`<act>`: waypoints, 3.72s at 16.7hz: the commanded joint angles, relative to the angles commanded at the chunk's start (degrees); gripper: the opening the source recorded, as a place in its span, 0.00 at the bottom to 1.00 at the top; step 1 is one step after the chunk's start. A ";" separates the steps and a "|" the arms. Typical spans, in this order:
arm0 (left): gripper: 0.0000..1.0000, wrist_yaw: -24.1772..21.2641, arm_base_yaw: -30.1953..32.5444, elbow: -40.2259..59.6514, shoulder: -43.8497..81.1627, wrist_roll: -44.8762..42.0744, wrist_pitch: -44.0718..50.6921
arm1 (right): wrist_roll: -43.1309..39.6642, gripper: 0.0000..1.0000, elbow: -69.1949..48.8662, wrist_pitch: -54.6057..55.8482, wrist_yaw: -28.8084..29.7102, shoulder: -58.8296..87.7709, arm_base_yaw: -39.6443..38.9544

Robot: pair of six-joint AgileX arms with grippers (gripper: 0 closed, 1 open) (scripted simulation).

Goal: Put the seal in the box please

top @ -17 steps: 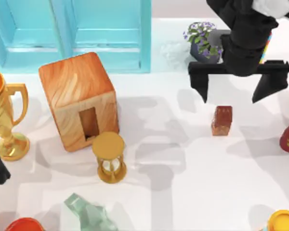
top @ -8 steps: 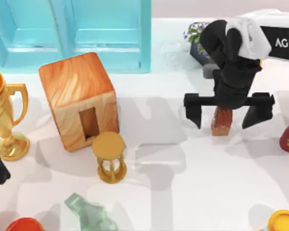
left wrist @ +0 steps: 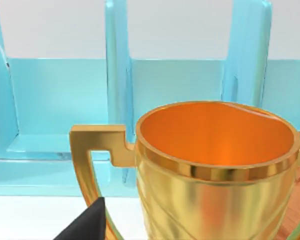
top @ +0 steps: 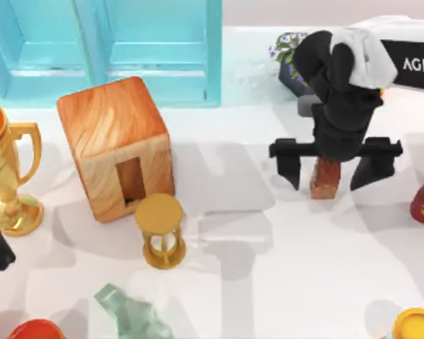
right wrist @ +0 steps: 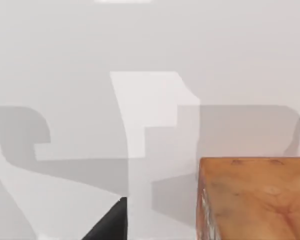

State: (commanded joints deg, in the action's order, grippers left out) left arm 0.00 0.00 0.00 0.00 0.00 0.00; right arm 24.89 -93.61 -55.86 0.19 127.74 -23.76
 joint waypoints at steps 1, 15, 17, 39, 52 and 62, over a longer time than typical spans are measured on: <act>1.00 0.00 0.00 0.00 0.00 0.00 0.00 | 0.00 0.62 0.00 0.00 0.00 0.00 0.00; 1.00 0.00 0.00 0.00 0.00 0.00 0.00 | 0.00 0.00 0.00 0.00 0.00 0.00 0.00; 1.00 0.00 0.00 0.00 0.00 0.00 0.00 | 0.00 0.00 0.00 0.00 0.00 0.00 0.00; 1.00 0.00 0.00 0.00 0.00 0.00 0.00 | -9.34 0.00 -18.18 -22.72 1.99 -7.19 8.48; 1.00 0.00 0.00 0.00 0.00 0.00 0.00 | -49.51 0.00 -1.02 -22.44 -0.02 -21.56 49.33; 1.00 0.00 0.00 0.00 0.00 0.00 0.00 | -49.62 0.00 4.90 -16.08 -0.10 -21.35 49.24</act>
State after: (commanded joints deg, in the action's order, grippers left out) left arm 0.00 0.00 0.00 0.00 0.00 0.00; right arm -24.73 -88.71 -71.94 0.09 106.40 25.49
